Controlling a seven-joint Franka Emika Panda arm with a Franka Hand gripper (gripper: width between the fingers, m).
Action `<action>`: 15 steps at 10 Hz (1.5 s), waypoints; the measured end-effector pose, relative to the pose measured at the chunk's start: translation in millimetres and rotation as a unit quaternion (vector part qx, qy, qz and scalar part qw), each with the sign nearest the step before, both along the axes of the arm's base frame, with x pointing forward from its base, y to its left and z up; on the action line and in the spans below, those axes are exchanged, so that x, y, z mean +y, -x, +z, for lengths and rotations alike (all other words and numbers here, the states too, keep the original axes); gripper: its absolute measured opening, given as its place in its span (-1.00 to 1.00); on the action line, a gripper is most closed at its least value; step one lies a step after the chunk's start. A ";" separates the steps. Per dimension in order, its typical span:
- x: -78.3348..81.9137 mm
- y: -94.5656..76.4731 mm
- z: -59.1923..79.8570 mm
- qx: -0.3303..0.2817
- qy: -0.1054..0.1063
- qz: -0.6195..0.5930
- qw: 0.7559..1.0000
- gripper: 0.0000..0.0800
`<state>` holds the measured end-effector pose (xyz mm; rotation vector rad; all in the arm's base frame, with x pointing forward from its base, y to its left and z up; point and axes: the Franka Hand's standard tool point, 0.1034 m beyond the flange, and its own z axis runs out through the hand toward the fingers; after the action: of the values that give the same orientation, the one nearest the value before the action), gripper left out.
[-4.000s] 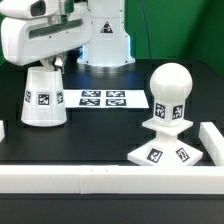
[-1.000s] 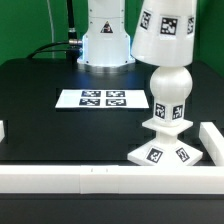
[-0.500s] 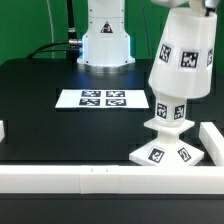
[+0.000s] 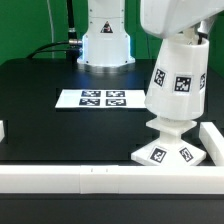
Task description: Assemble lamp
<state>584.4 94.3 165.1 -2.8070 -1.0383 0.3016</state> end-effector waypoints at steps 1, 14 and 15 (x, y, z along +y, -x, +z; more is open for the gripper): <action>-0.7 1.2 -3.0 0.002 0.000 -0.001 1.000 -0.88; 0.8 14.7 16.7 -0.013 0.032 -0.013 0.999 0.75; 0.1 14.9 15.6 -0.012 0.032 -0.014 0.999 0.75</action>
Offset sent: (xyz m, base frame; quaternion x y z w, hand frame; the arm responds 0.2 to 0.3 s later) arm -0.0079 -0.0090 -0.0076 -0.0118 -0.0015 -0.0238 0.9996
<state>569.6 94.4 180.7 -2.8856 -1.0111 0.3044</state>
